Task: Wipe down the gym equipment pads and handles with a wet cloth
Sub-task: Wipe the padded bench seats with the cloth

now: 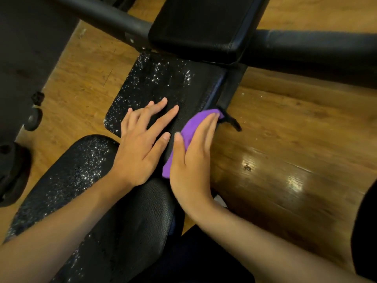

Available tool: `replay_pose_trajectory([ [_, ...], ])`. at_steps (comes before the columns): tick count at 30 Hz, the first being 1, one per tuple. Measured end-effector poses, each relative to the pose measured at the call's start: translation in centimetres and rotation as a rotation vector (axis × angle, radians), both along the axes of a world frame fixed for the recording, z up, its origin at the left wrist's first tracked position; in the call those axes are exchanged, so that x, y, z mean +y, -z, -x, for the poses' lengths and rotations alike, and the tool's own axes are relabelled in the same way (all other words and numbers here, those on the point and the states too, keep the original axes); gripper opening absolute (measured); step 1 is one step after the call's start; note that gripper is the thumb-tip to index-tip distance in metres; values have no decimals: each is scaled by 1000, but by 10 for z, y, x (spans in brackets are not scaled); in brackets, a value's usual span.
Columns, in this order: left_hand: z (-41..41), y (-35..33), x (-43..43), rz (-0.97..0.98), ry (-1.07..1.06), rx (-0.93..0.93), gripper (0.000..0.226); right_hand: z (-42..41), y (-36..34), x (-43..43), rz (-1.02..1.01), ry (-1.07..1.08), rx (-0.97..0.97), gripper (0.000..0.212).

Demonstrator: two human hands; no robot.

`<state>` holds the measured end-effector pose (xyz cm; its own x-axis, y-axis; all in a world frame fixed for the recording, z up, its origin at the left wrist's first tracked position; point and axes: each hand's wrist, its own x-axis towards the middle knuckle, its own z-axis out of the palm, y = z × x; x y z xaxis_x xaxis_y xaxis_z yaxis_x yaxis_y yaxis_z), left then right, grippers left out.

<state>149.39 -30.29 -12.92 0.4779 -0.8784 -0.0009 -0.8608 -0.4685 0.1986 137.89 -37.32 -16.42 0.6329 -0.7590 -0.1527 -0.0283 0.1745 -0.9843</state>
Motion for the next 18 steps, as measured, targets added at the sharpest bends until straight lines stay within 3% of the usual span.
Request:
replay_pose_trajectory([
  [5, 1, 0, -1, 16, 4, 12, 51, -54, 6, -94, 108, 207, 99, 61],
  [9, -1, 1, 0, 12, 1, 16, 51, -36, 9, -54, 173, 236, 14, 59],
  [13, -2, 2, 1, 13, -2, 7, 51, 3, 16, 9, 251, 45, -54, 63],
  [18, -1, 0, -1, 3, 7, 18, 51, -52, 8, -79, 129, 263, 67, 53],
])
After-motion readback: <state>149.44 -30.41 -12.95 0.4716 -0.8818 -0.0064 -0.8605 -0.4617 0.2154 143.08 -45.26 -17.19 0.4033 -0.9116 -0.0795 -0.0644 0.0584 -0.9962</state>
